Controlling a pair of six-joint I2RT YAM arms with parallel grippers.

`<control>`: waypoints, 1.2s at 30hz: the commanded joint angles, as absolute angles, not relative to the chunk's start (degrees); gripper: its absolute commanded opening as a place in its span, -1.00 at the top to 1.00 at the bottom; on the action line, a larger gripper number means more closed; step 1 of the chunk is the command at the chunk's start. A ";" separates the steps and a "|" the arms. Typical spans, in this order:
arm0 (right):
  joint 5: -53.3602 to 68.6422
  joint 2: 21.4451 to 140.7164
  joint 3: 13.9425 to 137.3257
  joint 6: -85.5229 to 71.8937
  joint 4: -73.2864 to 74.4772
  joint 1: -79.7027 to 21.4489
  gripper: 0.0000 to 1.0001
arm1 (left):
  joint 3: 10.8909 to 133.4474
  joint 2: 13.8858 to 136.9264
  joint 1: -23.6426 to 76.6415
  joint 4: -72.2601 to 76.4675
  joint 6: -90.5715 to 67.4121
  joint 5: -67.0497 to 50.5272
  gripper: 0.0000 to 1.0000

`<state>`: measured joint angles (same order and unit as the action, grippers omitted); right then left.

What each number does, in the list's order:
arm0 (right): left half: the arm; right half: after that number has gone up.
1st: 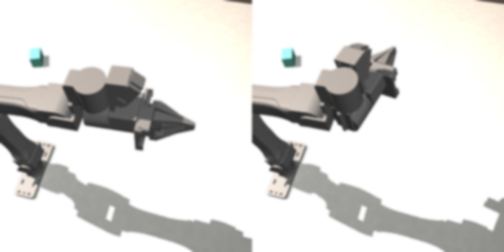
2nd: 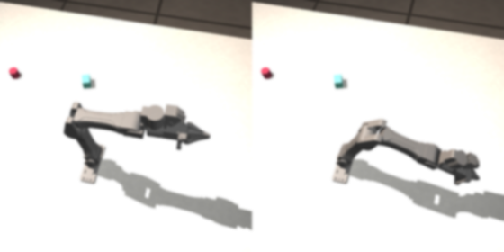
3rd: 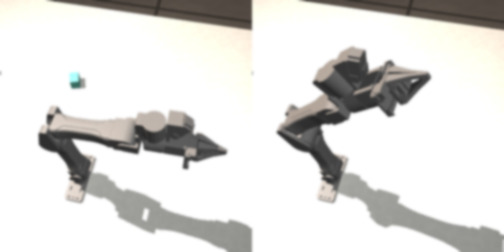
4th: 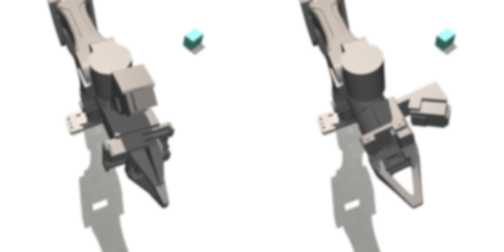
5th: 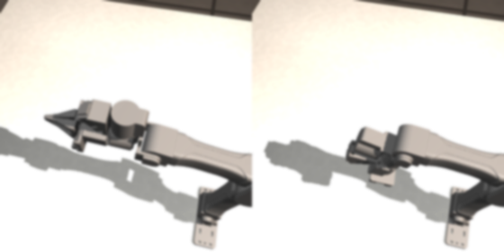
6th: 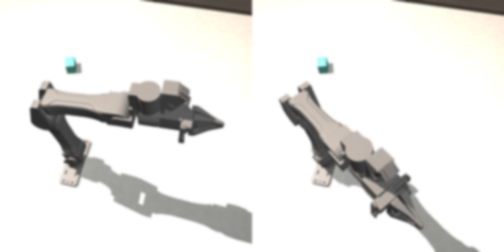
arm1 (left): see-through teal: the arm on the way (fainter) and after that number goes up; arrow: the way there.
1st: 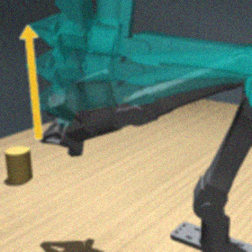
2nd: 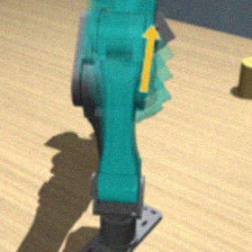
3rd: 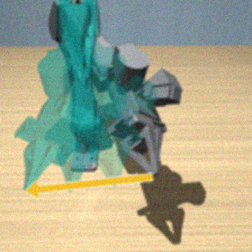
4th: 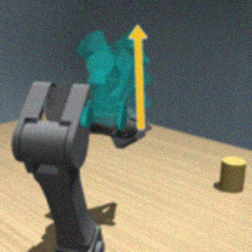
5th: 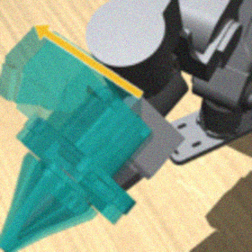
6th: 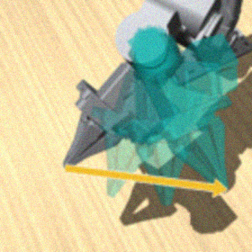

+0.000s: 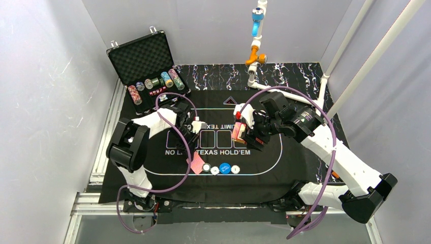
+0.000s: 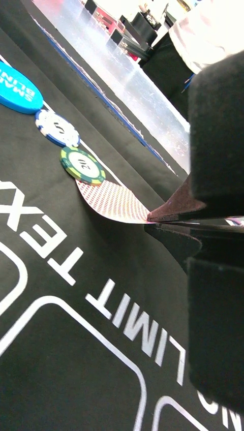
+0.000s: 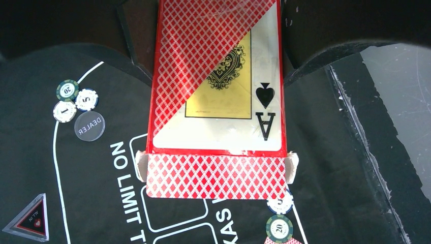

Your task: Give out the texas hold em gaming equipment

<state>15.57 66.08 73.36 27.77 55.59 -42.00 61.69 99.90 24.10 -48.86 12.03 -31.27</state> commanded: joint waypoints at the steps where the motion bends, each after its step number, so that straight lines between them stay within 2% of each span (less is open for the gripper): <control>1: 16.57 64.96 75.76 28.65 54.45 -41.60 0.97 | 61.47 100.01 26.95 -45.37 7.03 -31.82 1.00; 12: 16.70 64.98 75.68 29.21 54.39 -41.48 0.97 | 59.83 101.18 30.48 -43.08 1.38 -33.66 1.00; 13: 16.72 64.96 75.60 29.32 54.36 -41.53 0.97 | 60.16 101.10 30.50 -43.86 1.39 -33.84 0.94; 18: 17.41 64.93 75.39 29.73 54.52 -41.44 0.97 | 62.58 98.72 29.72 -49.49 1.09 -32.59 0.08; 21: 17.70 64.63 75.07 30.09 54.56 -41.50 0.97 | 63.66 94.94 25.68 -50.62 0.44 -35.18 -0.24; 23: 18.03 64.60 74.90 30.22 54.58 -41.50 0.97 | 63.36 90.96 21.80 -49.19 -2.02 -38.69 -0.55; 24: 18.41 64.59 74.76 30.38 54.50 -41.55 0.97 | 63.13 88.88 19.71 -48.15 -2.63 -41.39 -0.64; 28: 20.33 64.75 73.91 30.54 52.98 -41.62 0.97 | 63.21 79.13 16.56 -39.92 -5.72 -52.47 -0.71; 30: 21.03 65.11 73.59 30.67 51.77 -41.66 0.97 | 62.54 74.39 17.16 -31.02 -13.56 -56.66 -0.73; 36: 23.26 66.94 73.60 30.80 48.91 -42.07 0.97 | 64.89 73.98 23.42 -17.17 -27.93 -57.65 -0.77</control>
<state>19.81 66.24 73.25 30.26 54.17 -41.71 63.00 72.90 19.51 -27.70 -17.34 -52.95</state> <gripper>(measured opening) 0.732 0.877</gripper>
